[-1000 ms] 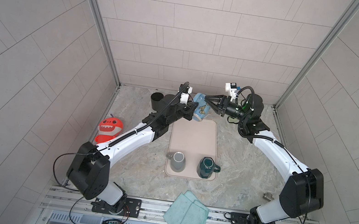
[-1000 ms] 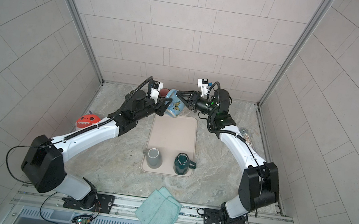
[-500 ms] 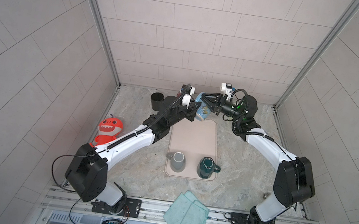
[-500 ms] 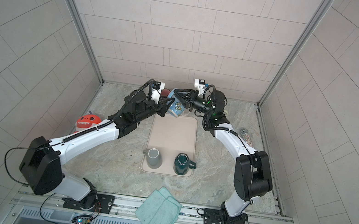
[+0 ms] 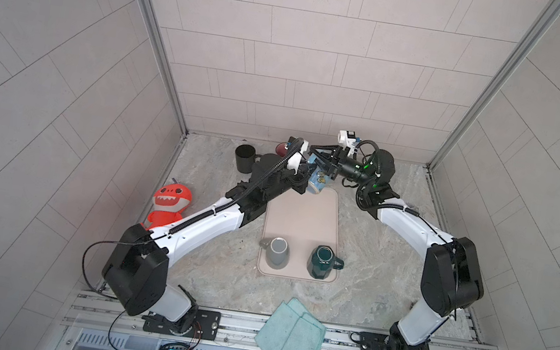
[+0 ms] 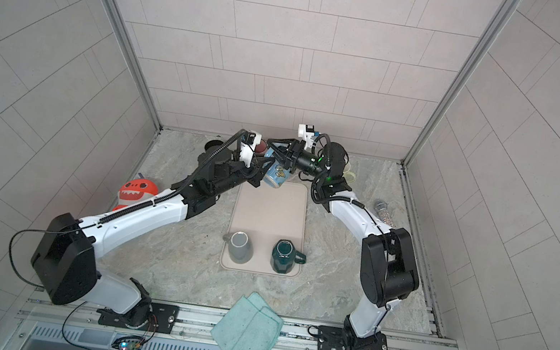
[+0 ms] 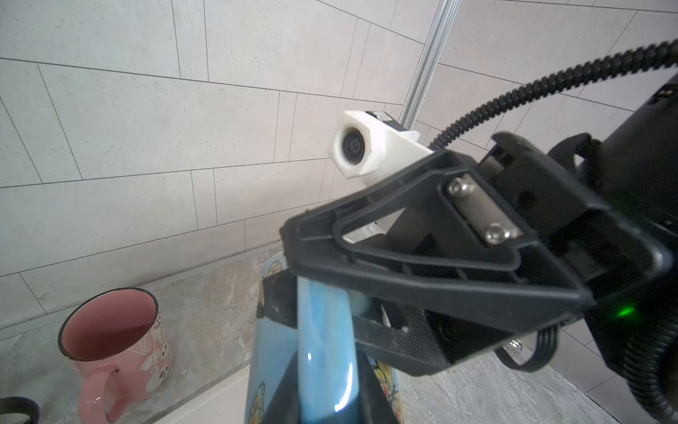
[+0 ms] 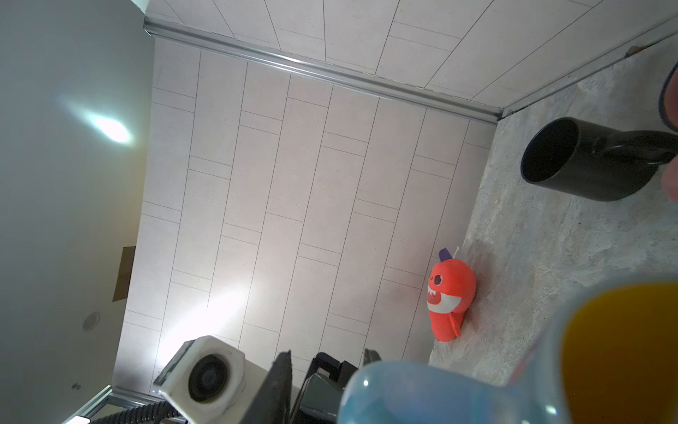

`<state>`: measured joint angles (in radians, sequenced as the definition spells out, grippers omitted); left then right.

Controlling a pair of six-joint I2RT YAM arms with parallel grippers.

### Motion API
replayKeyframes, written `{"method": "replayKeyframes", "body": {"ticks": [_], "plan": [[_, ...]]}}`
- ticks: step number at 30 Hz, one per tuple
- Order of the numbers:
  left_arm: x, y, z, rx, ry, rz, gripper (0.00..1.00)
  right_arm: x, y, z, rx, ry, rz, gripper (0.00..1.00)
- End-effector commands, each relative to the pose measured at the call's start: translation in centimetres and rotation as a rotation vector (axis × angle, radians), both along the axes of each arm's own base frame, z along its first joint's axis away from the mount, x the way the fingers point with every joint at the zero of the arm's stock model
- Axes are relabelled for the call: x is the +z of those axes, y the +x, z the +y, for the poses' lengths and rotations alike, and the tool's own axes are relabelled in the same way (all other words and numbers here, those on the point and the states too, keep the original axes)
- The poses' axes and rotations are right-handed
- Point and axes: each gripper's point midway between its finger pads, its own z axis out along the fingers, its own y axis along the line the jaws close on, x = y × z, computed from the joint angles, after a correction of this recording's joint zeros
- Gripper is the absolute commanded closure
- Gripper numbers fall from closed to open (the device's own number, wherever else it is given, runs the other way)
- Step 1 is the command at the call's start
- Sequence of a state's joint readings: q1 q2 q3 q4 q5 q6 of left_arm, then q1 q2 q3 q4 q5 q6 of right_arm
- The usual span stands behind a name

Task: Turn the mug right side up
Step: Place the mug at the top-center of the table.

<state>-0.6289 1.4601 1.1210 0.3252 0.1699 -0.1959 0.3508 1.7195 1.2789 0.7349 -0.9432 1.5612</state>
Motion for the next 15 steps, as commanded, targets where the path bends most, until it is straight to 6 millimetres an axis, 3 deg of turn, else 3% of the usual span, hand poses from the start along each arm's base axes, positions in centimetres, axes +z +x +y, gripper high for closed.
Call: {"method": "replayKeyframes", "body": {"ticks": [1, 3, 7, 15], "plan": [[7.52, -2.29, -0.69, -0.068, -0.127, -0.202, 1.00, 1.08, 0.36, 0.50, 0.004, 0.036, -0.010, 0.67], [7.53, -2.47, -0.70, -0.069, -0.123, -0.205, 1.00, 1.03, 0.42, 0.56, 0.004, 0.037, -0.008, 0.74], [7.60, -2.74, -0.75, -0.074, -0.118, -0.208, 1.00, 0.89, 0.43, 0.73, 0.006, 0.036, -0.008, 1.00], [7.40, -2.82, -0.86, -0.077, -0.101, -0.195, 1.00, 0.95, 0.02, 1.33, 0.021, 0.022, -0.032, 1.00]]}}
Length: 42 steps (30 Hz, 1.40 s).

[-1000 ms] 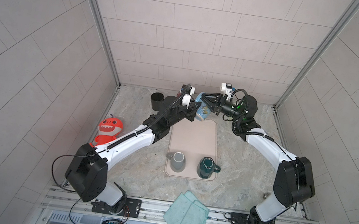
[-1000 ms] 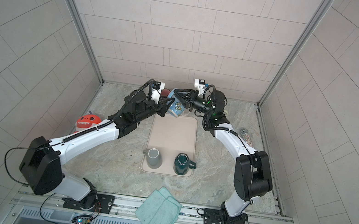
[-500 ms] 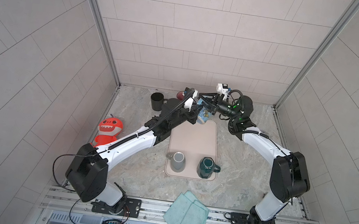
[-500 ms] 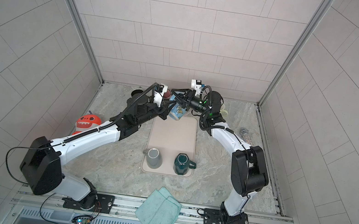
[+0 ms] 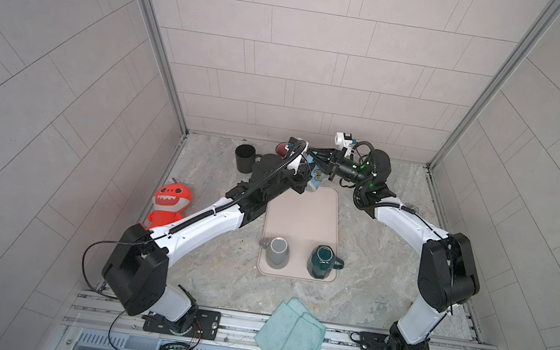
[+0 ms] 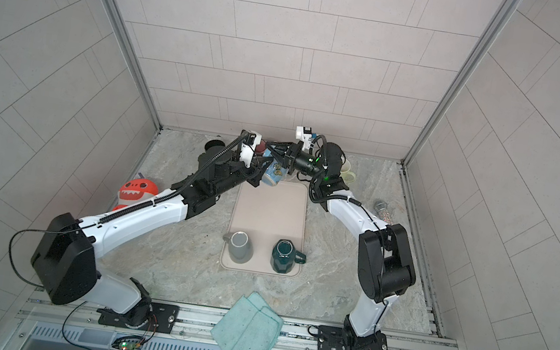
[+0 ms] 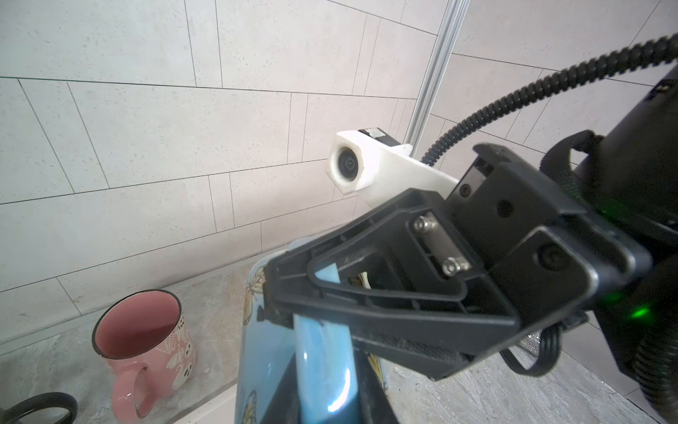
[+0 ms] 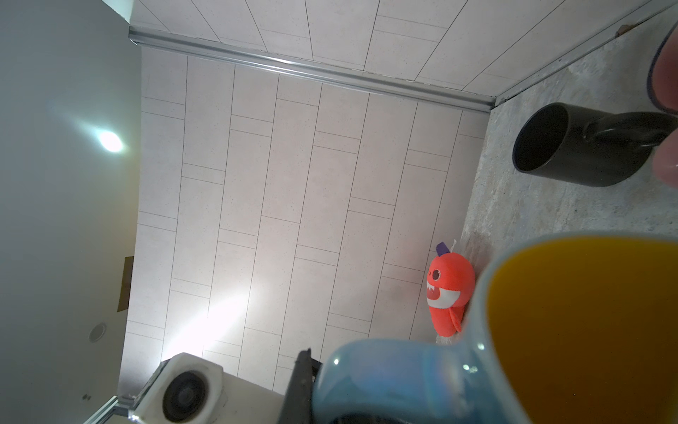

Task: Turn the mug right side up
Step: Place the mug at the top-center of the table.

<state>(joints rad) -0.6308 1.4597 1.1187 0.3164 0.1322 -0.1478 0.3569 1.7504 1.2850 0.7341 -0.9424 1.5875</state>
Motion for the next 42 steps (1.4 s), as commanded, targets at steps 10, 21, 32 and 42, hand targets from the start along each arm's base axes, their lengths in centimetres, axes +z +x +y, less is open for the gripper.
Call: {"method": "replayKeyframes", "body": {"ticks": [10, 21, 32, 42], "plan": [[7.4, -3.0, -0.6, -0.076, -0.092, -0.136, 0.61, 2.7, -1.1, 1.3, 0.014, -0.028, -0.144, 1.00], [6.9, -3.6, 0.5, -0.048, -0.048, -0.123, 0.52, 2.4, -0.3, 1.3, -0.013, -0.121, -0.189, 1.00], [6.5, -4.4, 8.0, 0.212, 0.043, -0.096, 0.52, -2.5, 3.1, 0.1, -0.092, -0.441, -0.260, 1.00], [5.4, -1.7, 13.4, 0.311, -0.055, 0.034, 0.52, -7.2, 8.3, -1.7, -0.227, -0.766, -0.398, 1.00]]}}
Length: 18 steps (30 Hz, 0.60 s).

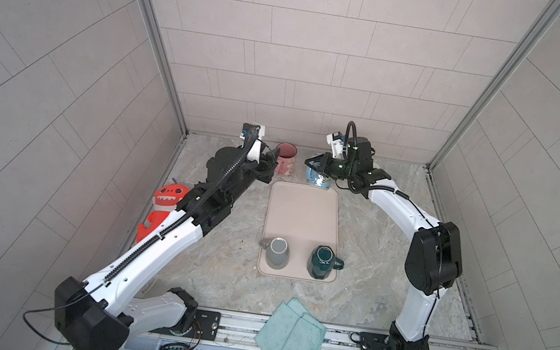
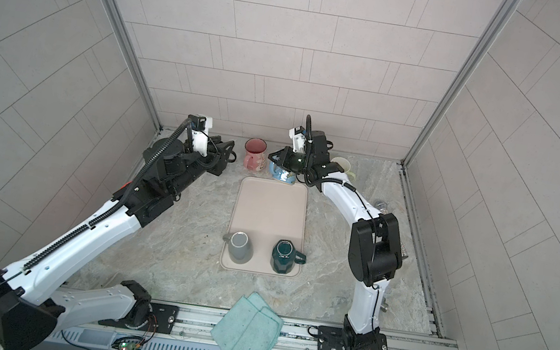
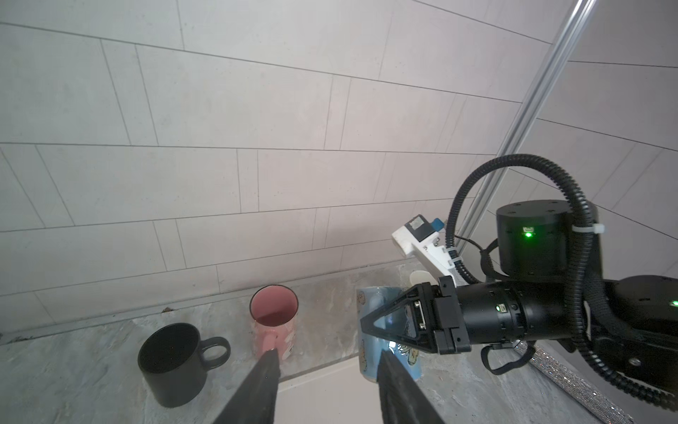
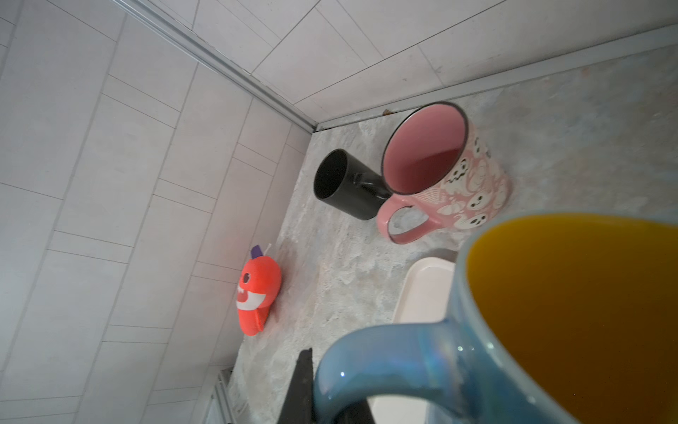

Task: Turn the mug right side up
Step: Place the mug at the top-center of the table.

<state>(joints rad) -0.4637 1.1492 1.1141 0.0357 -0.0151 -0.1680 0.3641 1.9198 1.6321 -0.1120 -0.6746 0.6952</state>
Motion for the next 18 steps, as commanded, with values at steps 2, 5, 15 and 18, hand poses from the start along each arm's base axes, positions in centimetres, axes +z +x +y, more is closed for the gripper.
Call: {"method": "replayKeyframes", "body": {"ticks": [2, 5, 15, 18], "plan": [[-1.0, 0.8, 1.0, -0.001, -0.061, 0.056, 0.52, 2.4, 3.2, -1.2, -0.052, -0.148, -0.252, 1.00], [-1.5, 1.7, 1.4, 0.004, -0.074, 0.070, 0.52, 1.2, 4.9, -1.8, -0.100, -0.215, -0.307, 1.00], [-2.9, 4.6, 1.2, -0.024, -0.105, 0.109, 0.52, -1.0, 8.9, -2.8, -0.216, -0.311, -0.509, 1.00], [-3.5, 5.1, 1.2, -0.025, -0.107, 0.120, 0.52, -1.5, 9.7, -3.0, -0.242, -0.317, -0.560, 1.00]]}}
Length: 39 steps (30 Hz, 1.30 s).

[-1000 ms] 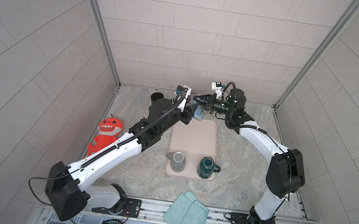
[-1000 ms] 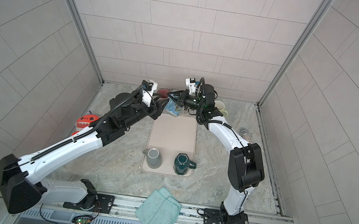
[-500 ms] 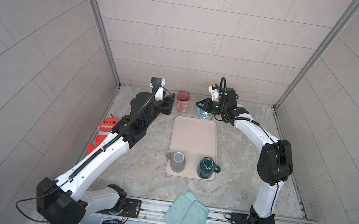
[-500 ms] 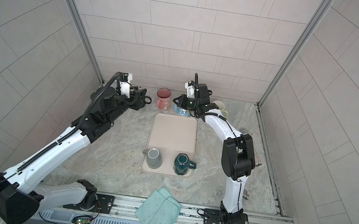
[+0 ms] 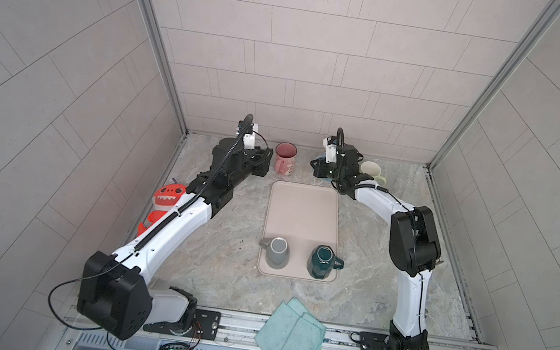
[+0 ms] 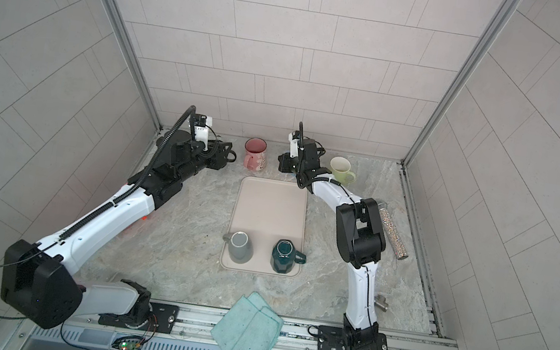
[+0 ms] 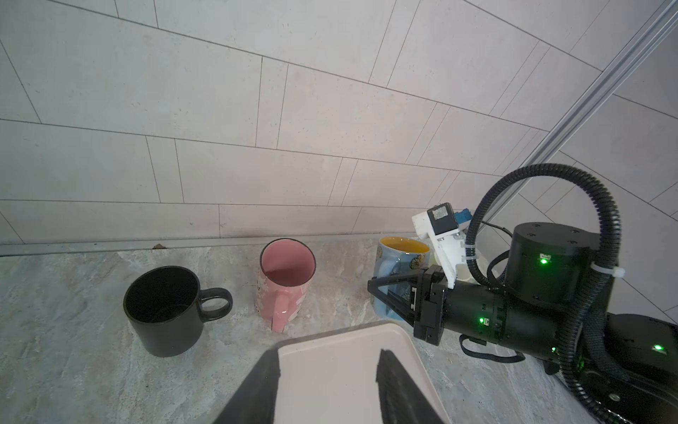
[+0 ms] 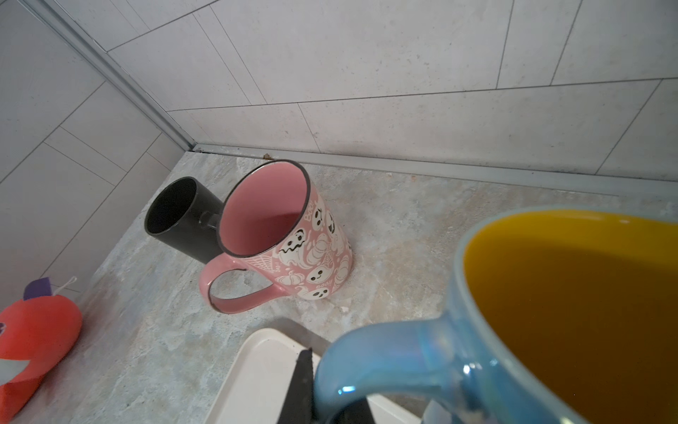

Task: Turn the mug right side up
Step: Place the mug at the top-center of the table.

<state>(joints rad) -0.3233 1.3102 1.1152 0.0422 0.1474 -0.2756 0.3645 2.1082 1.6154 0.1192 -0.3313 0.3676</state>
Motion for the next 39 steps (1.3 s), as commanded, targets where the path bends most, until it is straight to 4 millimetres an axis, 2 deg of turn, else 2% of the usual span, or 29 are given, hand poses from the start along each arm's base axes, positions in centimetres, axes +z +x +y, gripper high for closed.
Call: {"method": "replayKeyframes", "body": {"ticks": [1, 10, 28, 39], "plan": [[2.7, 0.5, -0.2, -0.017, -0.043, -0.069, 0.52, 6.1, 2.4, -0.2, -0.034, 0.008, -0.289, 1.00], [1.5, 1.7, -0.3, -0.023, -0.057, -0.041, 0.52, 4.8, 4.8, -1.6, -0.085, 0.058, -0.361, 1.00], [0.3, 2.5, -0.5, -0.028, -0.063, -0.019, 0.52, 1.8, 5.6, -3.8, -0.128, 0.070, -0.382, 1.00], [0.0, 2.7, -0.7, -0.035, -0.073, -0.012, 0.52, 0.0, 5.7, -5.0, -0.158, 0.015, -0.367, 1.00]]}}
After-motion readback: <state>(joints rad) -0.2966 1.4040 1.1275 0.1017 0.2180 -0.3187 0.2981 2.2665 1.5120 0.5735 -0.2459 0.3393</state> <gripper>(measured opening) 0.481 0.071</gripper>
